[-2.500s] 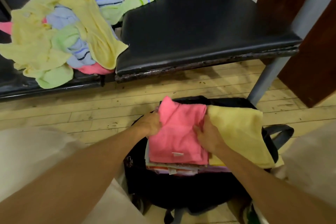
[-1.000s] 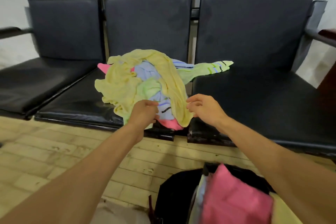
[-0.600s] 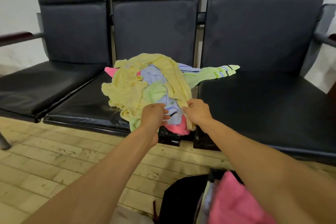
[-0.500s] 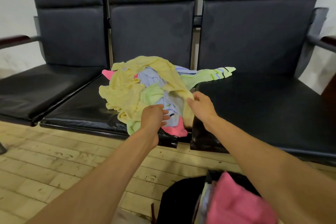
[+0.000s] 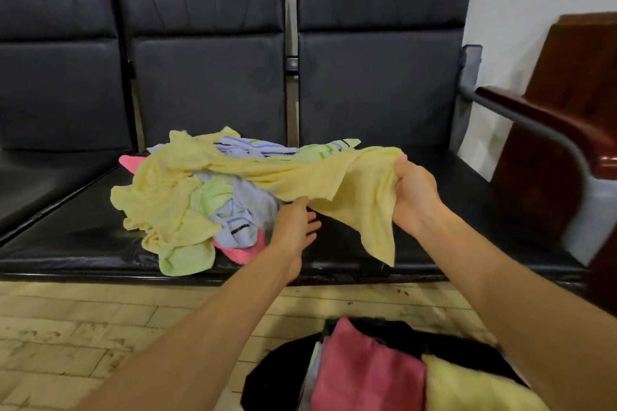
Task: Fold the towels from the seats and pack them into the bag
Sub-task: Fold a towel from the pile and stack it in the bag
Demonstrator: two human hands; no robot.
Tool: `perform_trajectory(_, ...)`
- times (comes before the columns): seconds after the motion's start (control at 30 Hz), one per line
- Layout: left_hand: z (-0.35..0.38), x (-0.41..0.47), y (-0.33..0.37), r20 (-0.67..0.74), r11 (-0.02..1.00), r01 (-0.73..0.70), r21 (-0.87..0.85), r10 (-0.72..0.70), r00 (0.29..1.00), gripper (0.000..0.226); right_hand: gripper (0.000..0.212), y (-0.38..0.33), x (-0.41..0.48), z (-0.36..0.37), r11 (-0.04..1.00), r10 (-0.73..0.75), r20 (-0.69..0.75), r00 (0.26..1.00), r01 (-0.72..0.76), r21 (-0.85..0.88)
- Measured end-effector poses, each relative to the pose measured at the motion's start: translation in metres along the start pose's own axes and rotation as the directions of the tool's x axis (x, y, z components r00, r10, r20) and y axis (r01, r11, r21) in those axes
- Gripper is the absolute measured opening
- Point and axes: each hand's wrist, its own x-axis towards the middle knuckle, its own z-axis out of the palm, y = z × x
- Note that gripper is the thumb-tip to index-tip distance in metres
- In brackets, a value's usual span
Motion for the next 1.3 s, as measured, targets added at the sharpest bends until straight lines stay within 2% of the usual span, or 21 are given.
perform_trajectory(0.13, 0.021, 0.007, -0.013, 0.089, 0.996, 0.060, -0.071, -0.054, 0.995, 0.039, 0.022, -0.020, -0.014, -0.038, 0.999, 0.017, -0.076, 0.997, -0.014, 0.034)
perform_trajectory(0.23, 0.036, 0.013, -0.024, 0.135, 0.965, 0.163, -0.206, -0.137, 0.981, 0.047, 0.019, -0.018, -0.025, -0.071, 0.996, 0.046, -0.082, 0.996, -0.052, -0.067)
perform_trajectory(0.3, 0.045, 0.017, -0.031, 0.140, 0.947, 0.207, -0.247, -0.176, 0.974, 0.051, 0.023, -0.011, -0.026, -0.092, 0.976, 0.133, -0.058, 0.989, -0.141, -0.163)
perform_trajectory(0.37, 0.055, 0.022, -0.038, 0.110, 0.944, 0.211, -0.254, -0.189, 0.976, 0.053, 0.024, -0.007, -0.025, -0.105, 0.935, 0.261, -0.008, 0.965, -0.255, -0.248)
perform_trajectory(0.43, 0.063, 0.025, -0.041, 0.060, 0.946, 0.192, -0.263, -0.182, 0.981, 0.048, 0.022, -0.006, -0.025, -0.111, 0.887, 0.348, 0.073, 0.935, -0.303, -0.349)
perform_trajectory(0.57, 0.067, 0.034, -0.042, -0.063, 0.938, 0.138, -0.317, -0.166, 0.984, 0.043, 0.023, -0.012, -0.032, -0.115, 0.792, 0.485, 0.284, 0.827, -0.278, -0.544)
perform_trajectory(0.63, 0.065, 0.038, -0.041, -0.140, 0.944, 0.116, -0.308, -0.166, 0.976, 0.041, 0.024, -0.014, -0.038, -0.121, 0.727, 0.519, 0.341, 0.784, -0.196, -0.658)
perform_trajectory(0.7, 0.063, 0.038, -0.041, -0.178, 0.966, 0.122, -0.226, -0.164, 0.970, 0.037, 0.023, -0.014, -0.043, -0.124, 0.665, 0.503, 0.343, 0.794, -0.102, -0.739)
perform_trajectory(0.77, 0.061, 0.031, -0.040, -0.151, 0.979, 0.132, -0.155, -0.155, 0.976, 0.034, 0.023, -0.009, -0.045, -0.125, 0.598, 0.454, 0.304, 0.837, -0.033, -0.801)
perform_trajectory(0.87, 0.059, 0.009, -0.034, -0.034, 0.987, 0.151, -0.061, -0.153, 0.988, 0.035, 0.028, 0.003, -0.047, -0.124, 0.516, 0.354, 0.178, 0.918, -0.033, -0.856)
perform_trajectory(0.97, 0.059, -0.018, -0.026, 0.125, 0.984, 0.176, -0.020, -0.172, 0.977, 0.039, 0.042, 0.017, -0.045, -0.124, 0.472, 0.287, 0.085, 0.954, -0.064, -0.879)
perform_trajectory(1.03, 0.057, -0.034, -0.024, 0.224, 0.983, 0.182, 0.007, -0.179, 0.958, 0.039, 0.055, 0.027, -0.045, -0.124, 0.532, 0.251, 0.042, 0.967, -0.101, -0.840)
perform_trajectory(1.17, 0.043, -0.049, -0.032, 0.338, 0.977, 0.135, 0.165, -0.185, 0.923, 0.038, 0.060, 0.035, -0.049, -0.115, 0.831, 0.203, 0.023, 0.979, -0.160, -0.534)
perform_trajectory(1.23, 0.039, -0.052, -0.035, 0.365, 0.966, 0.129, 0.224, -0.206, 0.908, 0.034, 0.067, 0.032, -0.050, -0.112, 0.862, 0.190, 0.019, 0.982, -0.158, -0.483)
perform_trajectory(1.3, 0.037, -0.055, -0.035, 0.367, 0.956, 0.134, 0.260, -0.226, 0.902, 0.036, 0.063, 0.028, -0.053, -0.109, 0.841, 0.180, 0.045, 0.983, -0.130, -0.526)
